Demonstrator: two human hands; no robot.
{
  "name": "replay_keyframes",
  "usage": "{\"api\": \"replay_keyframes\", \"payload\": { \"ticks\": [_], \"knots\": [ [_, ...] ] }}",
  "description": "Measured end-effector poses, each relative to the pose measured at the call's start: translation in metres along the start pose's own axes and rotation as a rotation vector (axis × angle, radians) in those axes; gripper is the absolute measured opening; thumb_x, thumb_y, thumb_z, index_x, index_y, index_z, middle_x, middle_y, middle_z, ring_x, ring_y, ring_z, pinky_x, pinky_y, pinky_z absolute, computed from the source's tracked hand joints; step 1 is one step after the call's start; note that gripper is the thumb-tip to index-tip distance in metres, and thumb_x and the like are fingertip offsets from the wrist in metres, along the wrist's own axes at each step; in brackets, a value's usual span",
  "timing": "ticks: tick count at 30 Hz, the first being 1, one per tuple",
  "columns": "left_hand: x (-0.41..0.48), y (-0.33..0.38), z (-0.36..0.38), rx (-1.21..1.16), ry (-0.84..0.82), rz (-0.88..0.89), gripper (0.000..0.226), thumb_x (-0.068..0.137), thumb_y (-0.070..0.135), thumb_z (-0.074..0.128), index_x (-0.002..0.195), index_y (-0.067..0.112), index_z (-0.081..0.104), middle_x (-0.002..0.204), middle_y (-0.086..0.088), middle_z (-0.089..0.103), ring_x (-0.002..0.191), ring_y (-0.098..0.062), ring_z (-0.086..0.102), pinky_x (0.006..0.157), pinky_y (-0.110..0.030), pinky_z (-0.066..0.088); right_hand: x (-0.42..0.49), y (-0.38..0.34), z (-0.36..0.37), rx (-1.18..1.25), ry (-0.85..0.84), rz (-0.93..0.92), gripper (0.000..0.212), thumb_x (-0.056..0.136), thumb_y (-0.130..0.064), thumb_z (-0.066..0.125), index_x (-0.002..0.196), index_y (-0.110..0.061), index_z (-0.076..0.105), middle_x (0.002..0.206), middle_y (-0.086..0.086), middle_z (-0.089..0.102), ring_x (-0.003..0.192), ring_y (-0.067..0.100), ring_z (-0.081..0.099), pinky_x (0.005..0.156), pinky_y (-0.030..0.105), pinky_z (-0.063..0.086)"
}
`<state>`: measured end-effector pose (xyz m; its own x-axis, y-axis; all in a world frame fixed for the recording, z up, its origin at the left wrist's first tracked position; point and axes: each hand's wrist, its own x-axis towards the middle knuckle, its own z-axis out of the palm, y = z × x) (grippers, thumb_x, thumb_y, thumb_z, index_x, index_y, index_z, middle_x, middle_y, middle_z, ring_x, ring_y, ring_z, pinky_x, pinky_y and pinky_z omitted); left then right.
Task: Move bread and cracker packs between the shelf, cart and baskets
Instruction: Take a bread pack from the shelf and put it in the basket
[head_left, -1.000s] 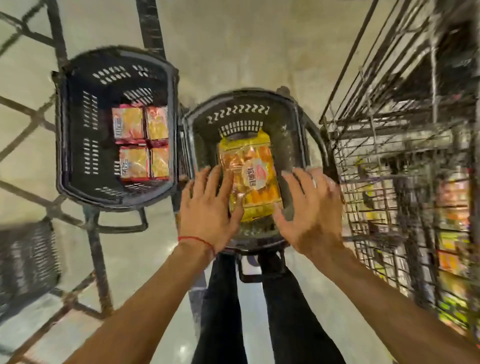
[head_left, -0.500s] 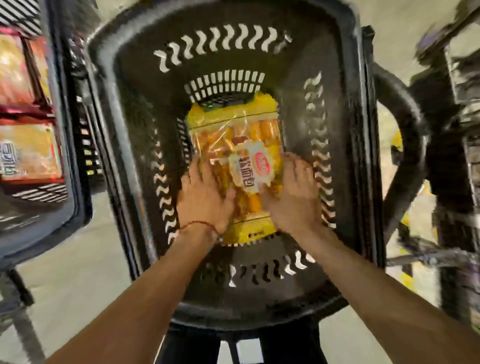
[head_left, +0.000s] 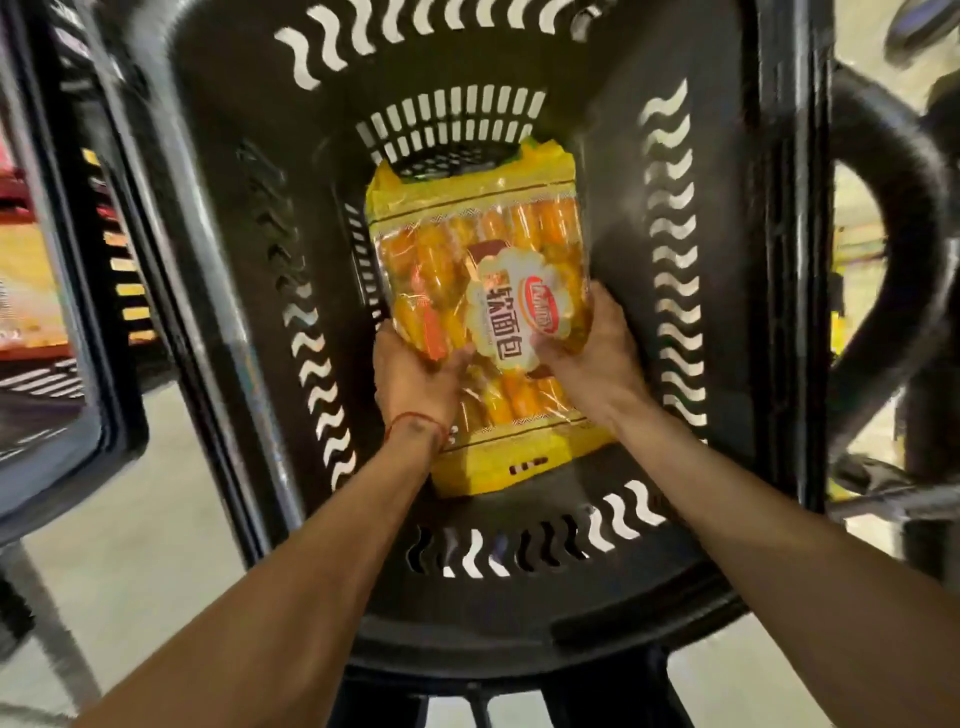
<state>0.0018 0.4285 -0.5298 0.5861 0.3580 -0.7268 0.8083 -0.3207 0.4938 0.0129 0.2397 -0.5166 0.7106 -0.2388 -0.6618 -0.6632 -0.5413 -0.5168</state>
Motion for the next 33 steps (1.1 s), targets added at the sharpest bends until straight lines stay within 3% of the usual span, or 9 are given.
{"api": "replay_keyframes", "payload": {
  "ticks": [6, 9, 12, 15, 17, 19, 23, 28, 33],
  "knots": [
    [-0.071, 0.042, -0.047, -0.130, 0.019, 0.047, 0.075, 0.054, 0.060, 0.089, 0.117, 0.036, 0.055, 0.119, 0.004, 0.067, 0.110, -0.017, 0.066, 0.097, -0.045, 0.056, -0.070, -0.042, -0.045, 0.043, 0.072, -0.018, 0.086, 0.089, -0.030, 0.081, 0.160, -0.023, 0.033, 0.156, 0.001, 0.045, 0.145, 0.021, 0.043, 0.120, 0.048, 0.040],
    [-0.132, 0.080, -0.086, -0.211, -0.041, 0.060, 0.053, 0.069, 0.031, 0.094, 0.108, 0.035, 0.059, 0.109, 0.007, 0.071, 0.099, -0.009, 0.070, 0.089, -0.031, 0.059, -0.120, -0.070, -0.082, 0.064, 0.093, -0.047, 0.089, 0.086, -0.045, 0.078, 0.160, -0.028, 0.033, 0.157, 0.001, 0.046, 0.146, 0.023, 0.043, 0.118, 0.054, 0.041],
    [-0.190, 0.117, -0.128, -0.303, -0.097, 0.078, 0.056, 0.074, 0.016, 0.089, 0.121, 0.019, 0.060, 0.115, -0.002, 0.073, 0.101, -0.015, 0.072, 0.086, -0.034, 0.061, -0.168, -0.105, -0.127, 0.095, 0.098, -0.068, 0.093, 0.080, -0.060, 0.076, 0.159, -0.033, 0.034, 0.153, -0.004, 0.052, 0.143, 0.019, 0.048, 0.116, 0.051, 0.044],
    [-0.249, 0.154, -0.169, -0.320, -0.109, 0.070, 0.063, 0.072, 0.025, 0.091, 0.124, 0.018, 0.057, 0.117, -0.005, 0.072, 0.099, -0.016, 0.072, 0.083, -0.035, 0.062, -0.225, -0.139, -0.172, 0.147, 0.085, -0.114, 0.082, 0.085, -0.050, 0.082, 0.154, -0.032, 0.042, 0.148, -0.008, 0.055, 0.137, 0.010, 0.051, 0.111, 0.036, 0.048],
    [-0.287, 0.175, -0.192, -0.311, -0.106, 0.077, 0.071, 0.063, 0.045, 0.095, 0.120, 0.023, 0.058, 0.118, -0.005, 0.071, 0.104, -0.022, 0.071, 0.087, -0.045, 0.061, -0.259, -0.154, -0.200, 0.186, 0.059, -0.116, 0.080, 0.086, -0.051, 0.080, 0.153, -0.030, 0.043, 0.148, -0.002, 0.056, 0.137, 0.018, 0.054, 0.107, 0.039, 0.050],
    [-0.326, 0.197, -0.211, -0.334, -0.116, 0.105, 0.066, 0.061, 0.047, 0.092, 0.114, 0.028, 0.058, 0.117, -0.004, 0.071, 0.106, -0.024, 0.071, 0.091, -0.048, 0.059, -0.295, -0.171, -0.227, 0.174, 0.043, -0.109, 0.078, 0.089, -0.044, 0.080, 0.154, -0.019, 0.044, 0.149, 0.008, 0.055, 0.138, 0.028, 0.054, 0.106, 0.041, 0.049],
    [-0.393, 0.226, -0.235, -0.380, -0.172, 0.172, 0.070, 0.072, 0.036, 0.085, 0.132, 0.022, 0.051, 0.121, 0.001, 0.071, 0.108, -0.017, 0.071, 0.092, -0.042, 0.060, -0.358, -0.199, -0.277, 0.206, 0.165, -0.232, 0.092, 0.078, -0.072, 0.074, 0.154, -0.033, 0.041, 0.148, -0.007, 0.054, 0.138, 0.018, 0.053, 0.111, 0.048, 0.049],
    [-0.458, 0.247, -0.254, -0.326, -0.217, 0.303, 0.073, 0.080, 0.040, 0.086, 0.139, 0.026, 0.045, 0.129, 0.003, 0.067, 0.116, -0.015, 0.067, 0.096, -0.040, 0.057, -0.429, -0.212, -0.336, 0.284, 0.180, -0.256, 0.081, 0.087, -0.037, 0.083, 0.156, -0.028, 0.041, 0.151, -0.009, 0.048, 0.142, 0.012, 0.044, 0.119, 0.046, 0.040],
    [-0.506, 0.265, -0.254, -0.299, -0.298, 0.442, 0.066, 0.088, 0.041, 0.069, 0.143, 0.022, 0.040, 0.126, 0.007, 0.062, 0.109, -0.006, 0.066, 0.089, -0.028, 0.059, -0.484, -0.202, -0.372, 0.378, 0.216, -0.259, 0.086, 0.089, -0.033, 0.083, 0.160, -0.034, 0.035, 0.162, -0.011, 0.040, 0.149, 0.011, 0.037, 0.122, 0.045, 0.036]
  ]
}}
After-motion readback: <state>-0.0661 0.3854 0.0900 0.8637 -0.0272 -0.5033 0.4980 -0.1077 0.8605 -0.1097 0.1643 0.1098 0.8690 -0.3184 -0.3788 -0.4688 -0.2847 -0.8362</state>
